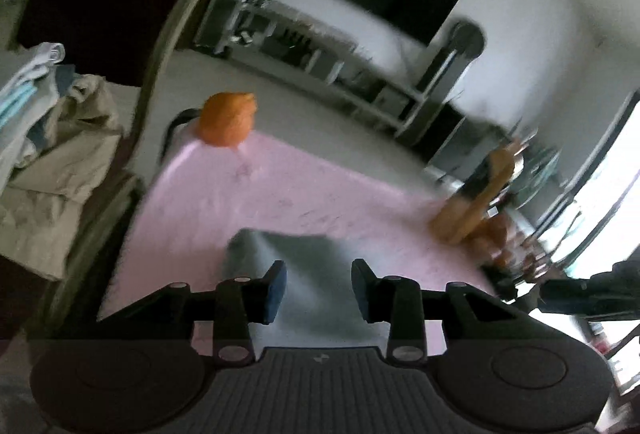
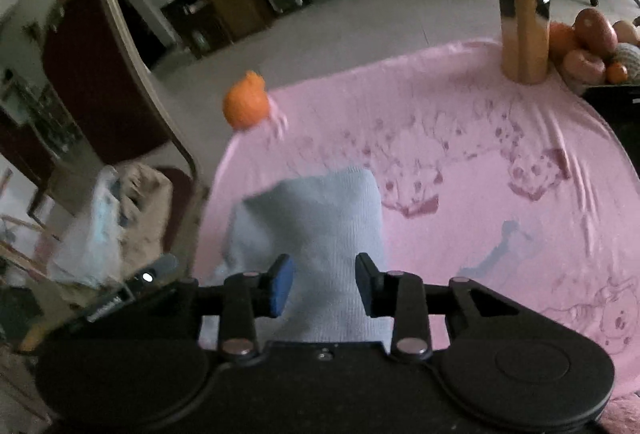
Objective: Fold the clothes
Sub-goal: 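Grasp the folded grey sweatshirt edge with both tools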
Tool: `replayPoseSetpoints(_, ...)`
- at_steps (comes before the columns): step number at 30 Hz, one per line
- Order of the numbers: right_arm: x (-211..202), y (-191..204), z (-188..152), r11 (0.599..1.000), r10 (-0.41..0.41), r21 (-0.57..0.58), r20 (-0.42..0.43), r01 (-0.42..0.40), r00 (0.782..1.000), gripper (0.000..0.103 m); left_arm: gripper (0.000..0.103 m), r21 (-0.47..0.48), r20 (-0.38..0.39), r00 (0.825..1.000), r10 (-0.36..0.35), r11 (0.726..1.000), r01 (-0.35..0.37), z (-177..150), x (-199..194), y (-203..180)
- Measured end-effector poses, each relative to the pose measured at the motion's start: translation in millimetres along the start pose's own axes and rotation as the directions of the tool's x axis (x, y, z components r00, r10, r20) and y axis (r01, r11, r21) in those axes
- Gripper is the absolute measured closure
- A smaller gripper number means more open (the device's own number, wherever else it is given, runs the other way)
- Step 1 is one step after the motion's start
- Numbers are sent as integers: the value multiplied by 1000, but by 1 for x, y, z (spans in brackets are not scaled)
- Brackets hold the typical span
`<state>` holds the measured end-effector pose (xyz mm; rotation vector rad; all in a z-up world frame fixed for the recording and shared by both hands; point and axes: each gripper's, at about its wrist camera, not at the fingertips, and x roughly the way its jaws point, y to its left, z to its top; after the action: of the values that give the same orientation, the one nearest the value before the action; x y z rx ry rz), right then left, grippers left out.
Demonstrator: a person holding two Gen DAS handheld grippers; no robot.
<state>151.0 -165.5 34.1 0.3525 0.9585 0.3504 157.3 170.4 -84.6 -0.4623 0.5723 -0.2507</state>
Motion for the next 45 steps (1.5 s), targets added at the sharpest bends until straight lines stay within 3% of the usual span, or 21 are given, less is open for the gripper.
replayPoseSetpoints(3, -15, 9, 14, 999, 30, -29, 76, -28, 997, 62, 68, 55, -21, 999, 44, 998, -43, 11, 20, -9)
replayPoseSetpoints(6, 3, 15, 27, 998, -14, -62, 123, 22, 992, 62, 68, 113, -56, 991, 124, 987, -117, 14, 52, -8)
replayPoseSetpoints(8, 33, 15, 32, 996, -46, -72, 115, 55, 992, 72, 69, 150, -78, 980, 180, 974, -167, 13, 78, -2)
replayPoseSetpoints(9, 49, 15, 33, 994, -69, -80, 112, 78, 991, 84, 71, 168, -88, 974, 209, 967, -192, 13, 91, 1)
replayPoseSetpoints(11, 85, 15, 32, 987, -119, -96, 106, 129, 987, 86, 81, 167, -102, 966, 236, 962, -217, 10, 108, 11)
replayPoseSetpoints(14, 134, 8, 32, 983, -165, -72, 87, 171, 982, 86, 84, 156, -121, 956, 268, 956, -249, 6, 132, 25)
replayPoseSetpoints(17, 175, -2, 32, 985, -172, 4, 87, 173, 981, 86, 79, 145, -141, 944, 300, 949, -280, 2, 156, 40)
replayPoseSetpoints(22, 224, -18, 24, 975, -215, 79, 92, 208, 972, 87, 74, 147, -177, 901, 396, 916, -374, -2, 180, 48)
replayPoseSetpoints(27, 240, -6, 29, 961, -276, -12, 64, 278, 959, 87, 63, 88, -211, 888, 408, 913, -398, 1, 187, 64)
replayPoseSetpoints(32, 229, -8, 39, 969, -243, -46, 20, 244, 970, 86, 62, 2, -210, 914, 347, 935, -355, 9, 150, 66)
replayPoseSetpoints(34, 201, -11, 38, 982, -181, -40, 46, 183, 982, 82, 67, 37, -192, 915, 354, 935, -354, 12, 122, 56)
replayPoseSetpoints(37, 147, -12, 31, 993, -111, -39, 96, 115, 989, 70, 65, 109, -125, 922, 366, 929, -354, 6, 80, 39)
replayPoseSetpoints(41, 92, -13, 13, 997, -67, -27, 84, 69, 994, 69, 69, 21, -129, 952, 279, 960, -279, -17, 35, 40)
replayPoseSetpoints(45, 72, -12, -24, 999, -10, -38, 78, 13, 997, 72, 78, 26, -189, 929, 319, 947, -320, -37, 42, 41)
